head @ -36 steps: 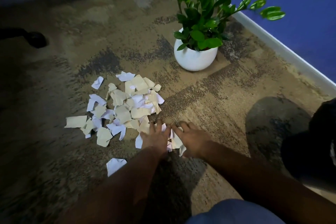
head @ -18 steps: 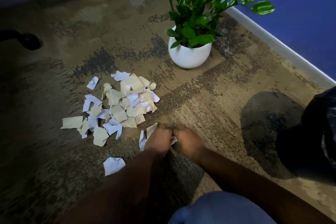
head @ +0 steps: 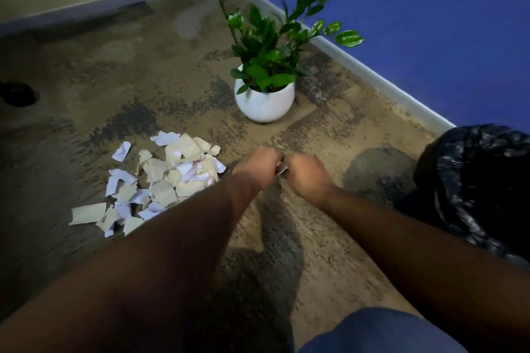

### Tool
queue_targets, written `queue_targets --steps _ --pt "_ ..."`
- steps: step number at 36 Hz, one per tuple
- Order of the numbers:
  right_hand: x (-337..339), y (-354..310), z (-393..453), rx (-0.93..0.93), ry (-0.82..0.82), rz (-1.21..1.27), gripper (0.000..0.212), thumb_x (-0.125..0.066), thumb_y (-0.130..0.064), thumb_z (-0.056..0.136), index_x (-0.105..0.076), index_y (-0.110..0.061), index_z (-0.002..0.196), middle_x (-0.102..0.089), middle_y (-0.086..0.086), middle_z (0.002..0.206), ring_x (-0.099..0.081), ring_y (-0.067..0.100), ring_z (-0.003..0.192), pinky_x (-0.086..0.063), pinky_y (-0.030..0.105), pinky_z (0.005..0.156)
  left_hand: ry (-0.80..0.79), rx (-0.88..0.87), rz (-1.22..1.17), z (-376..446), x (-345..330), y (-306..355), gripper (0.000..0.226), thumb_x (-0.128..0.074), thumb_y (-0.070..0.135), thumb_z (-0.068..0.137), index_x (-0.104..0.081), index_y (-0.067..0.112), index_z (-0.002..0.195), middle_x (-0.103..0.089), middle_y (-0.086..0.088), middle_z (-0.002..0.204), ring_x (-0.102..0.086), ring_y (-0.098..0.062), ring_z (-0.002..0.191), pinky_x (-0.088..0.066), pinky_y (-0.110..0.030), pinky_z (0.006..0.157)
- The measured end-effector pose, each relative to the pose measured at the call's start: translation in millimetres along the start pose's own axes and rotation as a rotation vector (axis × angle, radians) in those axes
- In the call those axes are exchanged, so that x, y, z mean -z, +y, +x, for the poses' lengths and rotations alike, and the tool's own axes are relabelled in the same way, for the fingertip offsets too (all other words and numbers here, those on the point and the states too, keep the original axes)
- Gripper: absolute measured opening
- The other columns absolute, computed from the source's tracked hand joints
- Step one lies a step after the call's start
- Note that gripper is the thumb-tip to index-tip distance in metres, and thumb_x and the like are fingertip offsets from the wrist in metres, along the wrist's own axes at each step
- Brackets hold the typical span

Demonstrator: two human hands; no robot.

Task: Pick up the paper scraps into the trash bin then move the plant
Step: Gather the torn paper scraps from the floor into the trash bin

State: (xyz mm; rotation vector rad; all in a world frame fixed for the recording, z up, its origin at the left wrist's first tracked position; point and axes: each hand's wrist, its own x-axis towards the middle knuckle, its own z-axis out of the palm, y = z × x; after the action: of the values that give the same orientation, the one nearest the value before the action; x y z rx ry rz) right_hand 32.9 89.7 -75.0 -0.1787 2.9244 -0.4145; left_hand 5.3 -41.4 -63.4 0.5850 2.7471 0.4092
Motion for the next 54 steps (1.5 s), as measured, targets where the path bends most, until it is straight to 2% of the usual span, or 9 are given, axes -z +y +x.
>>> queue_targets --steps 5,10,14,17,27,32,37,44,54 --pt "65 31 -11 -0.104 0.111 -0.053 0.018 -0.055 -0.018 0.09 -0.071 -0.019 0.098 -0.071 0.01 0.093 -0.067 0.03 0.089 -0.056 0.038 0.079 0.096 -0.147 0.036 25 37 60 0.017 -0.056 0.015 0.096 -0.069 0.005 0.102 -0.069 -0.019 0.106 -0.064 -0.037 0.1 -0.035 -0.034 0.069" --pt "121 74 -42 -0.233 0.196 -0.104 0.01 -0.057 -0.017 0.091 -0.064 -0.019 0.084 -0.066 0.005 0.085 -0.061 0.02 0.071 -0.042 0.027 0.06 0.142 -0.273 -0.056 38 57 128 0.017 -0.064 0.001 0.081 -0.07 0.012 0.091 -0.072 -0.016 0.1 -0.067 -0.034 0.098 -0.041 -0.03 0.07" --pt "154 111 -77 -0.333 0.333 -0.191 0.009 -0.058 -0.021 0.089 -0.066 -0.019 0.091 -0.069 0.01 0.091 -0.064 0.031 0.086 -0.038 0.029 0.066 0.136 -0.361 -0.205 47 61 188 0.015 -0.064 -0.002 0.081 -0.068 0.007 0.093 -0.072 -0.015 0.098 -0.067 -0.032 0.096 -0.042 -0.029 0.067" --pt "164 139 -107 -0.422 0.411 -0.213 0.005 -0.06 -0.018 0.084 -0.06 -0.021 0.08 -0.069 0.009 0.086 -0.064 0.033 0.082 -0.037 0.03 0.064 0.151 -0.481 -0.241 49 57 230 0.015 -0.063 0.001 0.083 -0.068 0.003 0.096 -0.07 -0.018 0.103 -0.065 -0.034 0.099 -0.044 -0.034 0.071" --pt "154 213 -187 -0.586 0.582 -0.292 0.022 -0.051 -0.004 0.085 -0.066 -0.014 0.097 -0.069 0.012 0.093 -0.063 0.035 0.08 -0.033 0.029 0.061 0.148 -0.634 -0.249 37 17 320 0.039 -0.068 -0.004 0.076 -0.064 0.011 0.112 -0.057 -0.014 0.118 -0.059 -0.033 0.107 -0.048 -0.041 0.084" --pt "149 226 -205 -0.682 0.548 -0.244 0.016 -0.053 -0.004 0.084 -0.065 -0.014 0.087 -0.068 0.013 0.081 -0.053 0.03 0.065 -0.032 0.029 0.058 0.111 -0.667 -0.333 40 -6 340 0.031 -0.063 -0.001 0.085 -0.063 0.012 0.113 -0.052 -0.012 0.118 -0.055 -0.031 0.104 -0.044 -0.037 0.081" --pt "147 235 -211 -0.718 0.453 -0.212 0.03 -0.05 -0.002 0.084 -0.066 -0.012 0.107 -0.068 0.016 0.098 -0.064 0.036 0.087 -0.04 0.032 0.064 0.07 -0.685 -0.384 44 -21 350 0.031 -0.065 0.026 0.093 -0.062 0.015 0.122 -0.05 -0.01 0.118 -0.053 -0.027 0.105 -0.05 -0.044 0.09" --pt "144 235 -206 -0.71 0.361 -0.1 0.045 -0.059 -0.009 0.086 -0.058 -0.016 0.13 -0.052 0.014 0.126 -0.051 0.035 0.114 -0.05 0.042 0.093 0.067 -0.686 -0.316 48 -16 342 0.05 -0.074 0.014 0.082 -0.058 0.017 0.13 -0.05 -0.009 0.122 -0.05 -0.027 0.115 -0.049 -0.044 0.098" --pt "157 192 -150 -0.524 0.469 -0.204 0.031 -0.053 -0.009 0.088 -0.063 -0.011 0.117 -0.058 0.014 0.118 -0.05 0.035 0.112 -0.048 0.041 0.087 0.177 -0.614 -0.215 62 22 282 0.036 -0.064 0.014 0.087 -0.06 0.019 0.122 -0.053 -0.01 0.122 -0.05 -0.031 0.118 -0.048 -0.045 0.096"
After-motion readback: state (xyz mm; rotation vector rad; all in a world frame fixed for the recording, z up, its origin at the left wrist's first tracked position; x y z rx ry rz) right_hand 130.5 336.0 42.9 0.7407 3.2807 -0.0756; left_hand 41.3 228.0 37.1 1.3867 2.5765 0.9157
